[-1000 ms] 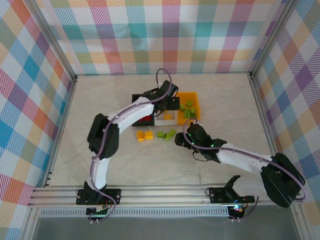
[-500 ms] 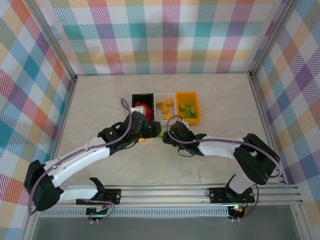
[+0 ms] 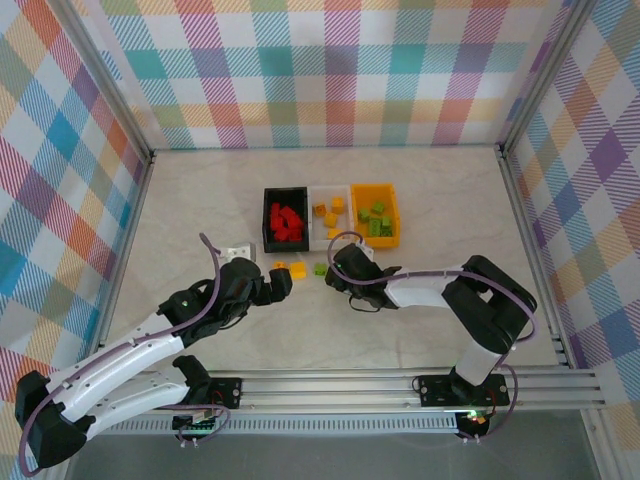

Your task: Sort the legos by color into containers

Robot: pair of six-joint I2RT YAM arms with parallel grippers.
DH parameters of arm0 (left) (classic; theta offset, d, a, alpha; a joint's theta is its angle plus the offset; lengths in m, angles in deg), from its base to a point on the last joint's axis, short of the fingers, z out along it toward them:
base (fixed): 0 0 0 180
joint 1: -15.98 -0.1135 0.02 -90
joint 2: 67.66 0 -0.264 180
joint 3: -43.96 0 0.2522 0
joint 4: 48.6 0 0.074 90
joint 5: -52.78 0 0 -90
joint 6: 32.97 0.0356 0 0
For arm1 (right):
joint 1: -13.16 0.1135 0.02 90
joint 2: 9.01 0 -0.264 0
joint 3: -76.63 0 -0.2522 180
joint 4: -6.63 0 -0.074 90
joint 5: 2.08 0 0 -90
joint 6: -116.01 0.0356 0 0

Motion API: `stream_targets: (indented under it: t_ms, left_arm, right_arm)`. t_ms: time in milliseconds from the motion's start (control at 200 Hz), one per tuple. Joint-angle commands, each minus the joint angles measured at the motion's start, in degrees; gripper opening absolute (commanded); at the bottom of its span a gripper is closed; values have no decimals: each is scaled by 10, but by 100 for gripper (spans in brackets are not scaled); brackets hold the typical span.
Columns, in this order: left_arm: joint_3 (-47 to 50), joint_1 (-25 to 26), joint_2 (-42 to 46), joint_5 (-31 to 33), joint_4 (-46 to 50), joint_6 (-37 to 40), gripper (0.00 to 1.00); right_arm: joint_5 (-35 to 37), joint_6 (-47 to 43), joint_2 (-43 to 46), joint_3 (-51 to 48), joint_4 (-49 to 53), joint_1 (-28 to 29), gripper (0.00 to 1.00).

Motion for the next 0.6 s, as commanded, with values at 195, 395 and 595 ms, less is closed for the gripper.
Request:
stream_targets:
  t_ms: [195,395,595]
  left_arm:
    - [8,3,15,10,20,-9,100]
    - [10,4,30,11,27,-9,100]
    - [15,3,35,11,28,-10,100]
  right_arm:
    - [8,-24,-15,16,-20,1,36]
    - [4,-38,10,-8,-30,7,24]
    - [15,-45,66,-42,-21,32,19]
